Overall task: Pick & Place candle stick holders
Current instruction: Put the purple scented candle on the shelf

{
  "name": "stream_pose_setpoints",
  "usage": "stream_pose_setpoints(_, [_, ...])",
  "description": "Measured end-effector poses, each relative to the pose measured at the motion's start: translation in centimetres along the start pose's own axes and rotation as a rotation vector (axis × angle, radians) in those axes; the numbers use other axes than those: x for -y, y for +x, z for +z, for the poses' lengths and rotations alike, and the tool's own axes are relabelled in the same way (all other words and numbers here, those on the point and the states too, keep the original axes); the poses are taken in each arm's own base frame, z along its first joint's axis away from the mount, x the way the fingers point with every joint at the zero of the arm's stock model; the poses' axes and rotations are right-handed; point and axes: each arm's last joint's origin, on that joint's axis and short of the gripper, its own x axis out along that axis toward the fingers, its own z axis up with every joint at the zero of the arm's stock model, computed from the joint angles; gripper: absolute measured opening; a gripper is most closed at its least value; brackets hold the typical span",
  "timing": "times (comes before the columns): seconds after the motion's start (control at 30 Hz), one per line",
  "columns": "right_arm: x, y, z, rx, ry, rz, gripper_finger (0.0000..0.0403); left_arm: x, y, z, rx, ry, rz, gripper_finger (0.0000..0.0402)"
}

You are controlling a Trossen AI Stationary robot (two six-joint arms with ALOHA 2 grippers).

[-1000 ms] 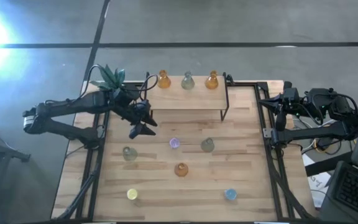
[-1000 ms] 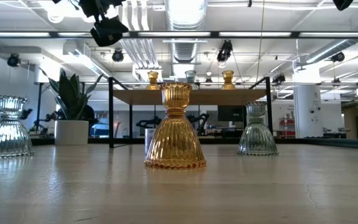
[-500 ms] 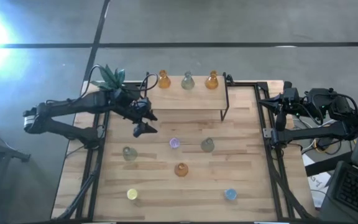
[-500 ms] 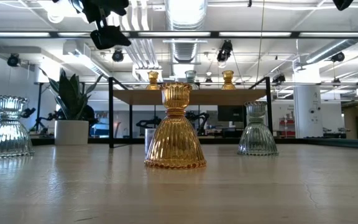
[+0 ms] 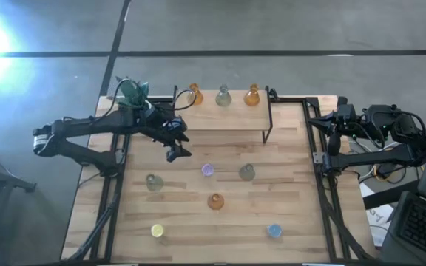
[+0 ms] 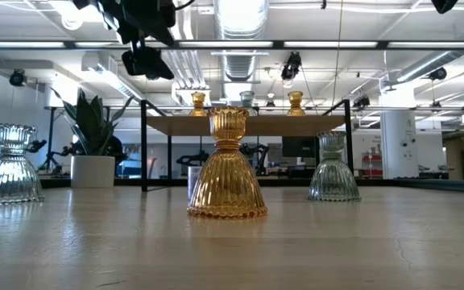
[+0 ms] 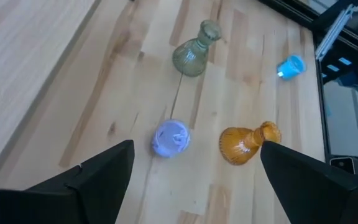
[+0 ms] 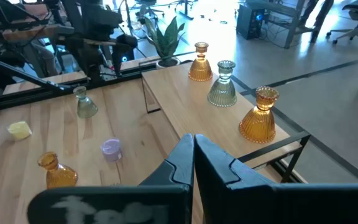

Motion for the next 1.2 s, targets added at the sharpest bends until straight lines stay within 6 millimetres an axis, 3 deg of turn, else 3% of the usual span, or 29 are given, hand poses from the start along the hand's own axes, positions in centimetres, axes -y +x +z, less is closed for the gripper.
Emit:
stream_pose_setpoints(0.5, [0.0,0.0,0.0,-0.001,0.000,0.000,0.0008,-0.9,3.5,0.3,-0.073,0.013,-0.016,0.0355])
stream_pose_setpoints(0.8, [0.0,0.0,0.0,0.000,0.000,0.000,0.0008,-1.0,3.7,0.2,-0.072,0.246,0.013,0.0355])
stream_pose_setpoints(1.2, [0.0,0.0,0.0,0.000,0.000,0.000,0.0008,-1.4,3.7,0.3,-0.078,0.429,0.146,0.0355])
